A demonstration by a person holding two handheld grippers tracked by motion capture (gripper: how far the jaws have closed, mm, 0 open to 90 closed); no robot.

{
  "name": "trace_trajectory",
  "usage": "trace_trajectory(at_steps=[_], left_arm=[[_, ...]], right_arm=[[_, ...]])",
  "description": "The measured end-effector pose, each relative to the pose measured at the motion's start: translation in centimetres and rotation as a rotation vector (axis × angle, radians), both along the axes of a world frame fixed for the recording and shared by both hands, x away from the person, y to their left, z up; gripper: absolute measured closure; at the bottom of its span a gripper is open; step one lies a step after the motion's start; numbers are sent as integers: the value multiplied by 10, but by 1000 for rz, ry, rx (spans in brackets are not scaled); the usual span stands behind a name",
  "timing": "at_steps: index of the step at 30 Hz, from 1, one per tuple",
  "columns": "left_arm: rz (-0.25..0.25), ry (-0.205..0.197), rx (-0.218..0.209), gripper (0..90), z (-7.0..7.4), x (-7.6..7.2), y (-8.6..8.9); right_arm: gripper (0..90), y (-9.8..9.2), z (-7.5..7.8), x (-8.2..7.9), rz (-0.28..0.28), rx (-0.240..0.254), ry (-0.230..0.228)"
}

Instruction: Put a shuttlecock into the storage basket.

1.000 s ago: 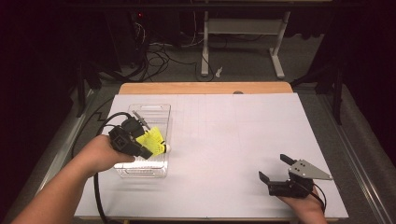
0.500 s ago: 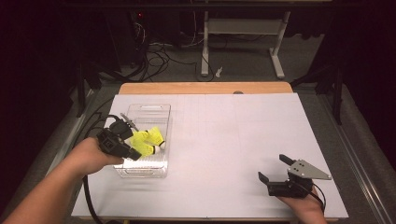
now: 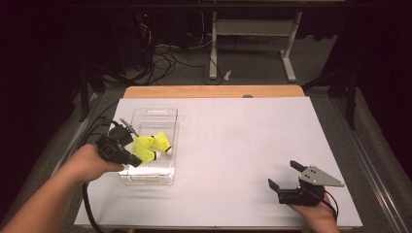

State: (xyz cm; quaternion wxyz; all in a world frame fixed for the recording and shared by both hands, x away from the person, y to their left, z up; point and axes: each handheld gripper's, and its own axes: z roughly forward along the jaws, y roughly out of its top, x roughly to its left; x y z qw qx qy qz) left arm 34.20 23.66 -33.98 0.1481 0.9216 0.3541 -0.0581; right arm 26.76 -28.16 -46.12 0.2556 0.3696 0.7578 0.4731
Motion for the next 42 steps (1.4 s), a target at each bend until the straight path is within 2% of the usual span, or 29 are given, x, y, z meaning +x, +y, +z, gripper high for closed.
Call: trace_trajectory(at_steps=[5,20,23,36,42], left_arm=[[14,12,16,894,-13,3,5],[31,45,4,894,-35,5,13],[34,40,8,894,-38,6,14],[39,65,4,893,-52,7,14],[32,59,4,892,-54,7,12]], right_arm=[[19,0,-1,0,3,-2,2],[20,2,-1,1,5,-6,5],[20,2,-1,1,7,-7,5],[20,2,-2,1,8,-9,7],[21,3,-3,1,12,-13,6]])
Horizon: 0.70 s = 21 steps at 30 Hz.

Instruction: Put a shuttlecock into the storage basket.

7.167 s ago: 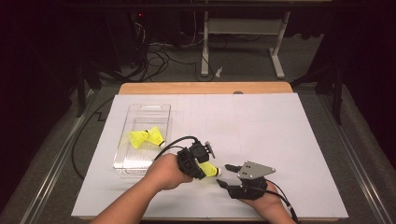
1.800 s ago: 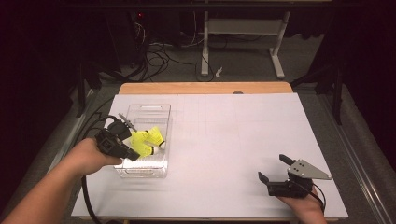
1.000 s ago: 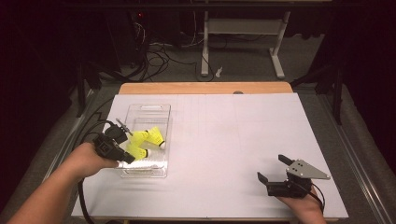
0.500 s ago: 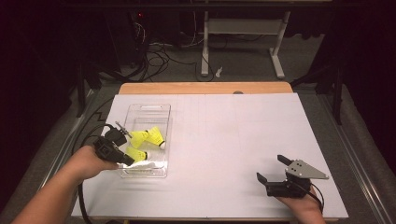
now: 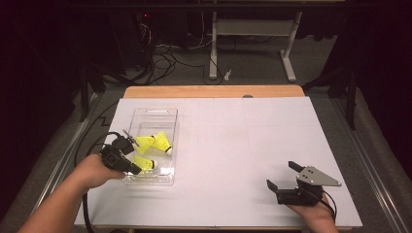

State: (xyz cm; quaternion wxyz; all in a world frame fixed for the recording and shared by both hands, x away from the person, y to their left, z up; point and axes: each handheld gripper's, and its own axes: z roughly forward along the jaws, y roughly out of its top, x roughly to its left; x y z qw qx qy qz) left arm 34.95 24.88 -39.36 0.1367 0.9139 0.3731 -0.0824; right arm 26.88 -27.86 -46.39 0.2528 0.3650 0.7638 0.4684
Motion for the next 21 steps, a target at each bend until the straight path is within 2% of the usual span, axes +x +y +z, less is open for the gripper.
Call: trace_trajectory(at_steps=[10,14,17,21], left_arm=[[7,1,20,886,-5,1,-3],[15,9,15,878,-8,1,-2],[29,9,-10,866,-8,1,0],[37,15,1,825,-7,1,2]], right_arm=[[22,-1,0,0,-4,3,1],[22,-1,0,-1,-4,2,1],[23,-1,0,-1,-4,2,3],[24,0,0,-1,-2,2,4]])
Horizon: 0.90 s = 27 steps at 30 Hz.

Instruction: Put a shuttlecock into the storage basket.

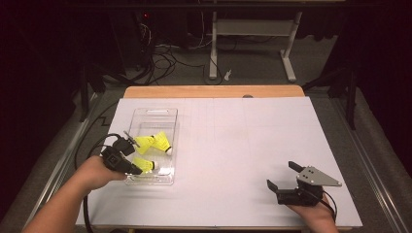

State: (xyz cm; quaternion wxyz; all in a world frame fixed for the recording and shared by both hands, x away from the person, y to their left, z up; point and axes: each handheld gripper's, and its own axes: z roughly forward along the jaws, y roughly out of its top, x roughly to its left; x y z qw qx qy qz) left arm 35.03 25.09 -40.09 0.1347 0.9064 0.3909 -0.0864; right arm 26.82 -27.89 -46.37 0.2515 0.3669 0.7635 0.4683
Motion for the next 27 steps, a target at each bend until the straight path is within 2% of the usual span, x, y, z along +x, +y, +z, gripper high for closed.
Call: trace_trajectory(at_steps=[7,15,22,27], left_arm=[[22,4,12,746,1,0,1],[78,7,33,624,7,1,1],[92,-2,46,542,15,1,1],[93,-13,52,515,22,0,0]], right_arm=[[24,0,0,0,1,0,0],[24,1,1,-1,0,4,-3],[24,0,1,-1,-1,5,-5],[24,1,2,-1,1,6,-7]])
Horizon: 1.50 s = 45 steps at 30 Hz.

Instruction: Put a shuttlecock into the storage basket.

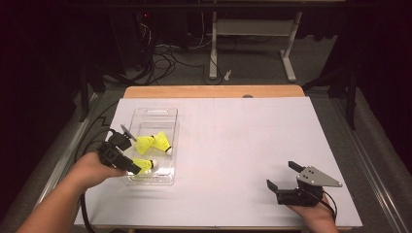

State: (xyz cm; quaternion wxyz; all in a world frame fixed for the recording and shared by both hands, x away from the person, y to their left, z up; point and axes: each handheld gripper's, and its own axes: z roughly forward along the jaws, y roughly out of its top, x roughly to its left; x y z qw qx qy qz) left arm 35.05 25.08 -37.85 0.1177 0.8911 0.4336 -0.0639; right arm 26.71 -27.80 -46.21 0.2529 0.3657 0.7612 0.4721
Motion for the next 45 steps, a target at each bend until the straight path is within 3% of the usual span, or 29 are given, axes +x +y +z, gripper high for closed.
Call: trace_trajectory(at_steps=[16,18,22,33,37,42,45], left_arm=[[-10,-30,3,447,24,-2,-10],[-15,-36,5,410,25,-1,-13],[-6,-11,15,339,22,1,-20],[13,-16,21,5,15,4,-31],[14,-47,20,3,11,4,-36],[36,-84,-39,3,3,3,-39],[56,-146,-93,3,-2,1,-37]], right_arm=[[24,0,1,0,3,1,-5],[24,1,1,0,6,0,-7],[24,1,2,-1,6,-1,-8],[25,-1,2,-1,4,2,-8],[25,-1,2,-1,4,4,-8],[25,0,2,-1,6,10,-10],[25,1,2,-1,8,9,-10]])
